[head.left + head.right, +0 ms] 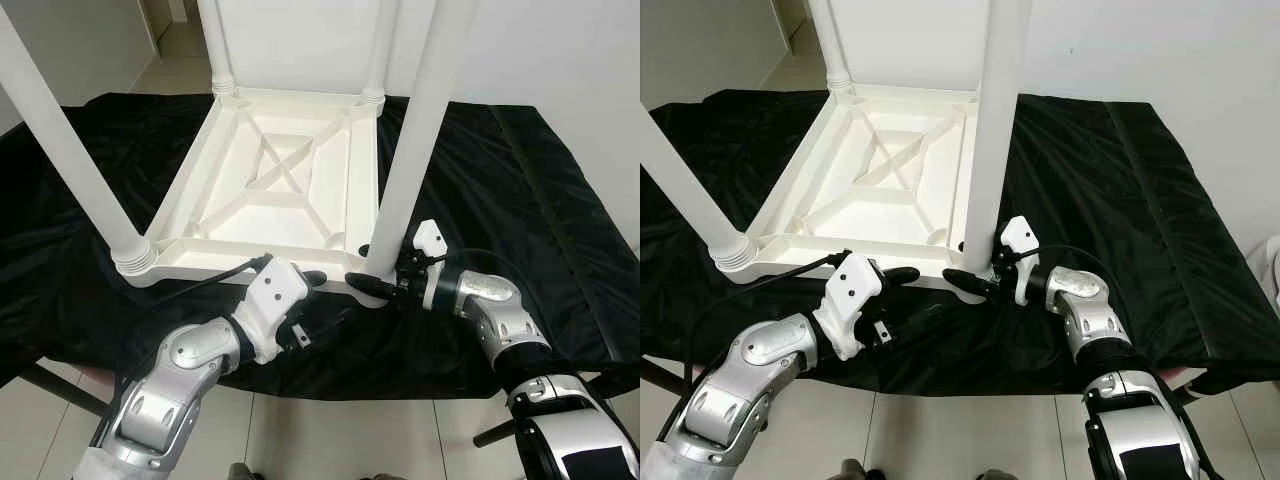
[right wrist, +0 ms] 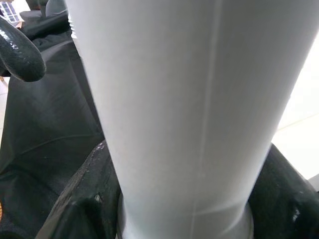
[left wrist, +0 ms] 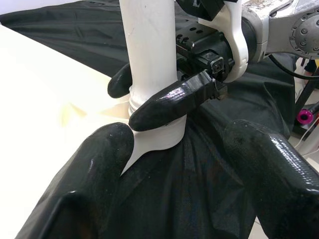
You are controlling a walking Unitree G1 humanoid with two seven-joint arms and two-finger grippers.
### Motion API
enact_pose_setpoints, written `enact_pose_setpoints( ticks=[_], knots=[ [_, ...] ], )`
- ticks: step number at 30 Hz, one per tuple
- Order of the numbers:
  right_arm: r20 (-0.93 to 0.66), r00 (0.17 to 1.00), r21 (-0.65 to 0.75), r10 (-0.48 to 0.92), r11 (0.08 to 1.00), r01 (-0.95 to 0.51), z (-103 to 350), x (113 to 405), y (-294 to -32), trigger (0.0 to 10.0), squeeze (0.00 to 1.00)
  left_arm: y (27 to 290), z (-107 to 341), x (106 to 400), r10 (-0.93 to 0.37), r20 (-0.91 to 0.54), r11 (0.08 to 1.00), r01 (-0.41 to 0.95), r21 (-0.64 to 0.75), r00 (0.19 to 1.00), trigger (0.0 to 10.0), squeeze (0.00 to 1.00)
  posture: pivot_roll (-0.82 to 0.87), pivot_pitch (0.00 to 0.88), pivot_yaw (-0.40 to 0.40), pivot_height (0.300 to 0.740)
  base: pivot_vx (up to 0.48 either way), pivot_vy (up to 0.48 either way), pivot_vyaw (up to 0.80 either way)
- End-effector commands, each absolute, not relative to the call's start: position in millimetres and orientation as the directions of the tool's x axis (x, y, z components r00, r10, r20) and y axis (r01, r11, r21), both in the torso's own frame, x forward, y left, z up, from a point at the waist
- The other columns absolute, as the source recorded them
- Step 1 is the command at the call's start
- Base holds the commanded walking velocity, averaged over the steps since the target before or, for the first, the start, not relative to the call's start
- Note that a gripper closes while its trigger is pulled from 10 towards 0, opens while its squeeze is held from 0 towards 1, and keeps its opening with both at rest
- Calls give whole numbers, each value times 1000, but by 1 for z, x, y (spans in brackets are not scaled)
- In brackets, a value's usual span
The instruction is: Building children table
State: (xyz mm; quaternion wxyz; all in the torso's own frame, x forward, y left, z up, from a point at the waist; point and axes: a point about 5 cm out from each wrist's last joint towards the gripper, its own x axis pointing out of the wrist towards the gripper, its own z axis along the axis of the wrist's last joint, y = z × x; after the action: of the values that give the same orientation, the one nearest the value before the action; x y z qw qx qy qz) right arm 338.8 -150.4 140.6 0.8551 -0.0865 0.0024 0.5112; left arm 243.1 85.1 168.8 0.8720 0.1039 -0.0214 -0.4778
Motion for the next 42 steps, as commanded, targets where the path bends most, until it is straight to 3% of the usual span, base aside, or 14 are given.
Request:
enact_pose_setpoints(
  ticks=[1, 8, 9, 10, 14, 15, 16, 22, 26, 30, 33, 38, 39, 42],
  knots=[
    [-30, 460, -153, 887, 451, -879, 153, 343, -146, 10000, 0, 86, 168, 243, -832, -69, 529, 825, 198, 550, 10000, 0, -86, 102, 49, 740, 0, 0, 0],
    [-31, 442, -155, 896, 433, -888, 154, 342, -145, 10000, 0, 85, 168, 243, -833, -67, 529, 826, 196, 550, 10000, 0, -86, 104, 49, 740, 0, 0, 0],
    [-32, 446, -149, 895, 437, -887, 153, 342, -145, 2471, 0, 86, 169, 243, -832, -66, 530, 825, 196, 551, 10000, 0, -85, 108, 49, 740, 0, 0, 0],
    [-31, 451, -139, 892, 443, -886, 152, 342, -145, 510, 0, 86, 169, 243, -831, -66, 531, 824, 196, 552, 10000, 0, -84, 108, 47, 740, 0, 0, 0],
    [-27, 456, -129, 890, 449, -884, 152, 342, -145, 706, 0, 87, 170, 244, -829, -65, 534, 822, 200, 555, 10000, 0, -82, 117, 45, 740, 0, 0, 0],
    [-24, 475, -133, 880, 468, -874, 150, 340, -142, 7216, 0, 87, 170, 244, -828, -66, 536, 820, 200, 557, 10000, 0, -81, 115, 42, 740, 0, 0, 0],
    [-22, 498, -142, 867, 491, -860, 149, 338, -138, 10000, 0, 87, 170, 244, -826, -65, 540, 818, 198, 560, 10000, 0, -79, 121, 38, 740, 0, 0, 0],
    [16, 569, -146, 822, 565, -812, 149, 332, -130, 10000, 0, 87, 169, 242, -824, -64, 544, 817, 192, 563, 10000, 0, -79, 126, 34, 740, 0, 0, 0],
    [37, 681, -151, 731, 678, -720, 138, 318, -117, 10000, 0, 87, 169, 241, -822, -64, 547, 816, 189, 566, 10000, 0, -77, 133, 33, 740, 0, 0, 0],
    [58, 776, -86, 629, 777, -623, 127, 303, -106, 10000, 0, 88, 170, 241, -820, -64, 550, 814, 188, 569, 10000, 0, -73, 139, 36, 740, 0, 0, 0],
    [67, 877, 10, 476, 878, -478, 118, 291, -97, 10000, 0, 90, 170, 240, -819, -69, 550, 814, 185, 569, 10000, 0, -74, 142, 43, 740, 0, 0, 0],
    [59, 921, 59, 385, 920, -388, 114, 287, -92, 10000, 0, 89, 170, 240, -821, -73, 546, 817, 186, 566, 10000, 0, -74, 147, 49, 740, 0, 0, 0],
    [83, 925, 92, 371, 921, -378, 116, 286, -89, 10000, 1000, 89, 170, 240, -822, -73, 544, 818, 188, 564, 10000, 0, -74, 147, 49, 740, 0, 0, 0],
    [137, 919, 111, 369, 916, -384, 125, 282, -84, 10000, 1000, 89, 171, 240, -824, -74, 542, 820, 183, 562, 10000, 0, -77, 145, 54, 740, 0, 0, 0]
  ],
)
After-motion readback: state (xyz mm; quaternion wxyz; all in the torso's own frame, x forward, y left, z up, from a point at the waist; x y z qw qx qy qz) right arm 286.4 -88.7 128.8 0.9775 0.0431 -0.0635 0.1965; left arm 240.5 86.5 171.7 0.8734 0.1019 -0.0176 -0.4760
